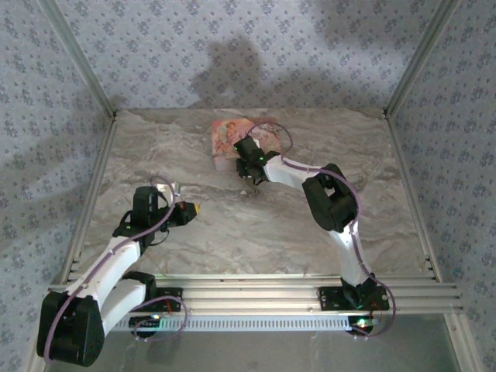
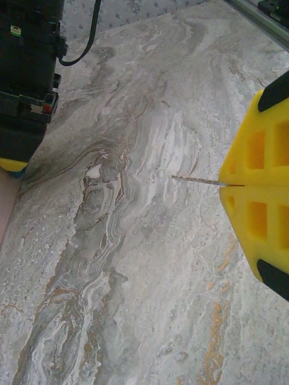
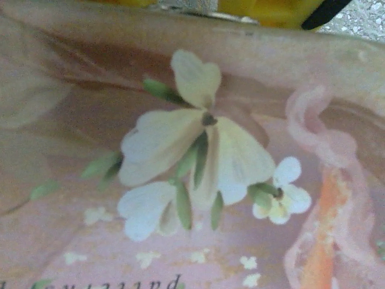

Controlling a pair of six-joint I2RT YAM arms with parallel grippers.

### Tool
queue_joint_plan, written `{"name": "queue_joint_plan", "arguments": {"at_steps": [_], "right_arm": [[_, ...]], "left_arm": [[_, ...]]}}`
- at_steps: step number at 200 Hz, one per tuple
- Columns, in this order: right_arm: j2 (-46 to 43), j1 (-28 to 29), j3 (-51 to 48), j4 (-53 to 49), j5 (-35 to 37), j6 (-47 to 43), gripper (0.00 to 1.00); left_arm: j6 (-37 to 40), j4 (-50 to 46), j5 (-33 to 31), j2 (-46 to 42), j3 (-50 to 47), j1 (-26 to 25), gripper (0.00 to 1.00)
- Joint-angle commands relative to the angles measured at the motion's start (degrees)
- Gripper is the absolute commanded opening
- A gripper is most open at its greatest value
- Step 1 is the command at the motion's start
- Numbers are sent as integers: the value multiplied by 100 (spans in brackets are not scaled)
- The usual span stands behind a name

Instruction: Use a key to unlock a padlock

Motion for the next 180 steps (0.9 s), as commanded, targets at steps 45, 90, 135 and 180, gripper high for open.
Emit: {"name": "queue_joint_plan", "arguments": {"at_steps": [45,90,135,180], "right_arm": [[-924,24,-1259,61,32,-75,16],[-1858,65,-2557,73,25,247,12],[-3092,157,-3938,91,212,1023,9],[-4182,383,-4774,-168,501,1770,7]], "left_arm": [[62,626,455,374,-56,-95,0],[36,1380,-19,892,14,-1044,0],[-83,2450,-174,1954,316,-1966,0],[-106,2810,-29,2924,1033,-2375,0]]}}
